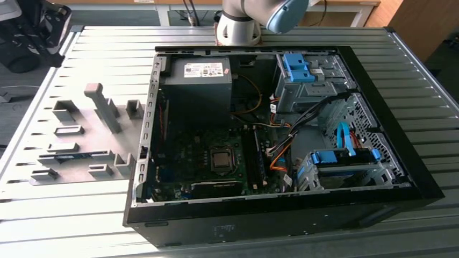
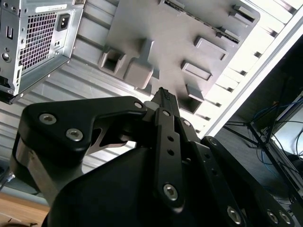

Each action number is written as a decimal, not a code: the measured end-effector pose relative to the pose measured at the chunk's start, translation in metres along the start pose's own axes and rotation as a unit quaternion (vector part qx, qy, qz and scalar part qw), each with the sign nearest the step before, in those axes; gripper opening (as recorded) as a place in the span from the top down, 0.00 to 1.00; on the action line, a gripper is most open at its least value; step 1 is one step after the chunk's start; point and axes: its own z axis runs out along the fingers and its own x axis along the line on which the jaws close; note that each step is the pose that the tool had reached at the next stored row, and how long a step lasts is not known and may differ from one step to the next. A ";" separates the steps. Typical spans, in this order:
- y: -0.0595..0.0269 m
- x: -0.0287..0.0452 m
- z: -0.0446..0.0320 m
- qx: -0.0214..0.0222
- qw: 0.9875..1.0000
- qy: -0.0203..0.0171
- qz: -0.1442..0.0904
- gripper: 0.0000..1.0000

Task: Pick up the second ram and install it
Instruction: 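Reach for the second ram, then pick up the second ram and move it above second insertion slot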

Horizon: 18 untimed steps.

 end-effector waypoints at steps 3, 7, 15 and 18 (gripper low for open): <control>-0.0006 0.0002 0.0000 0.000 1.000 0.000 0.000 0.89; -0.0008 0.0004 0.0000 0.000 1.000 0.000 0.000 0.89; -0.0011 0.0006 0.0000 0.000 1.000 0.000 0.000 0.89; -0.0011 0.0007 -0.0001 0.000 1.000 0.000 0.000 0.89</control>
